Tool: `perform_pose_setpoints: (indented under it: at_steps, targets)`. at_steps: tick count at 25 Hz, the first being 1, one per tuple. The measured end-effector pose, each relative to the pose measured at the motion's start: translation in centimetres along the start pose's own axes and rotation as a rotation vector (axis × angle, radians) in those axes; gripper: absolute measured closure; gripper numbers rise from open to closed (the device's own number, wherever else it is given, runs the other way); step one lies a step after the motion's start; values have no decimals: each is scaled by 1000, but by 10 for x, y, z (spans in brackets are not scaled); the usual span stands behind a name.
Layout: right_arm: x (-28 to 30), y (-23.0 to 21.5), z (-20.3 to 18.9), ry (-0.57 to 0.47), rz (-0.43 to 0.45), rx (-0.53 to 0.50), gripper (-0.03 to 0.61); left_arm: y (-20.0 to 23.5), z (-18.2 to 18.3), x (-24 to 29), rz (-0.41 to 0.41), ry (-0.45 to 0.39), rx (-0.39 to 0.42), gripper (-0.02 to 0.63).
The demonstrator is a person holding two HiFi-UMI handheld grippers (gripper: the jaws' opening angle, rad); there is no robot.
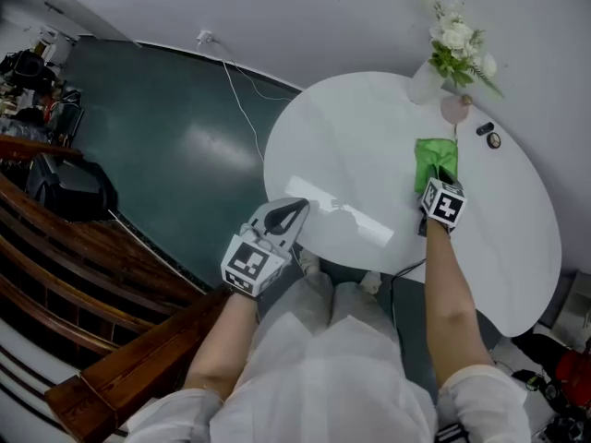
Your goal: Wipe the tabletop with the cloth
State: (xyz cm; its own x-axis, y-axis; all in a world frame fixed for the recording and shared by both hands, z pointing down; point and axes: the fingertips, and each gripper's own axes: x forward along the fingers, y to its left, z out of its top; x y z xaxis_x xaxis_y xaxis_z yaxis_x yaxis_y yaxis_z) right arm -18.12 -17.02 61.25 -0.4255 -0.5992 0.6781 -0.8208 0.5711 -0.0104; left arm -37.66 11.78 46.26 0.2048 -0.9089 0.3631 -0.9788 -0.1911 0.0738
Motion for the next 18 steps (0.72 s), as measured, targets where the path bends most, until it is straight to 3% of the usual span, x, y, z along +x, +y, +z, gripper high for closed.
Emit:
perform_pose_setpoints:
  at_steps: [3,7,18]
  targets:
    - [-8,-2,-6,-2,-37,34,511,-2,0,-2,-2,-3,-2,595]
    - [-11,30,-9,8,1,-3,511,-2,-4,-8,2,1,-6,595]
    - [-20,202,-18,26,239,-213,511,9,-11,-30,45,-2,-24,595]
